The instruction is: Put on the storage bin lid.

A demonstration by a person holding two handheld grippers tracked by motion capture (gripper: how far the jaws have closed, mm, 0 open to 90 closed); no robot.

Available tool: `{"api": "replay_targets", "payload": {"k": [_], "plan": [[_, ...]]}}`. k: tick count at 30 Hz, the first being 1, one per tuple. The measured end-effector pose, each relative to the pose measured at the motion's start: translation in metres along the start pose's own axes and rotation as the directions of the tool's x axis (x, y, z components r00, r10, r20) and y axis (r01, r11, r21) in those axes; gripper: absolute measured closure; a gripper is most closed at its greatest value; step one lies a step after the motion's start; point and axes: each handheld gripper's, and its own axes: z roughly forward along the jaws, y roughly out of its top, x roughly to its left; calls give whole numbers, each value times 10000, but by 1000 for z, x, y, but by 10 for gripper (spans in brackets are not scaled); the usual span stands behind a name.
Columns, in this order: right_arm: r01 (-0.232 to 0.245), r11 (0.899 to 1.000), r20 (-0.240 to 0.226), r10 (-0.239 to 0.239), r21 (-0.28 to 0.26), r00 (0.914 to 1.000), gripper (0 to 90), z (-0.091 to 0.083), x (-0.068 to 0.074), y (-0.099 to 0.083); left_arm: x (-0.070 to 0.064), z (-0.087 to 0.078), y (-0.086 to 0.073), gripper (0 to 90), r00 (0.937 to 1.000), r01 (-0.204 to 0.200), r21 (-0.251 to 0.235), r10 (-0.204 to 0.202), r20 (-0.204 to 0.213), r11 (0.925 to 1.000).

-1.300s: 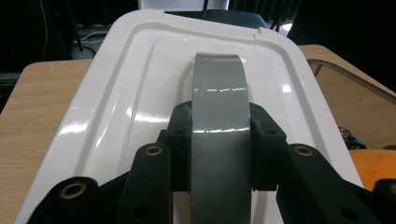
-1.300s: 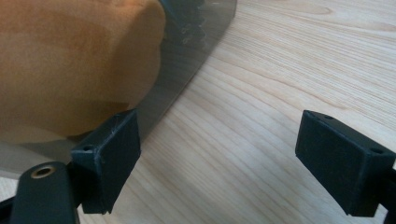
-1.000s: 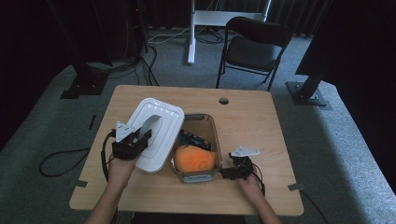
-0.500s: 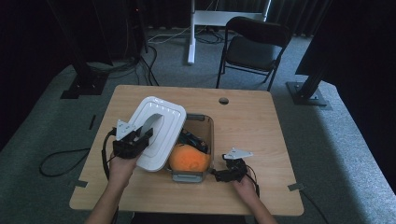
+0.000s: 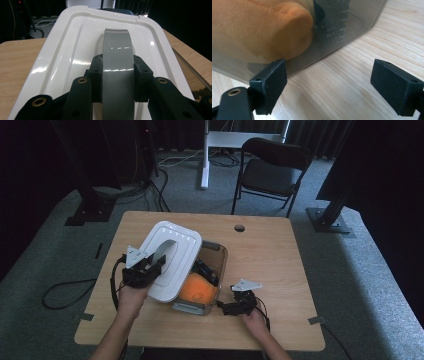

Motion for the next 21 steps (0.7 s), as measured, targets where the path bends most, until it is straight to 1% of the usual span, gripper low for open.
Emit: {"api": "replay_targets", "payload": {"k": [3, 4, 8, 21], "plan": [[50, 10000, -4, -50, -24, 10000, 131, 2, 3, 1, -2, 1, 1, 673, 10000, -46, 18, 46, 23, 10000], [112, 9999, -26, -112, 30, 9999, 130, 5, 6, 3, -2, 2, 2, 673, 10000, -48, 29, 48, 49, 10000], [170, 9999, -35, -170, 26, 9998, 130, 8, 9, 4, -4, 3, 2, 673, 10000, -40, 14, 40, 91, 10000], [382, 9992, 64, -383, 126, 9992, 127, 20, 26, 10, -11, 9, 7, 673, 9997, -115, 31, 114, 236, 9999]]}}
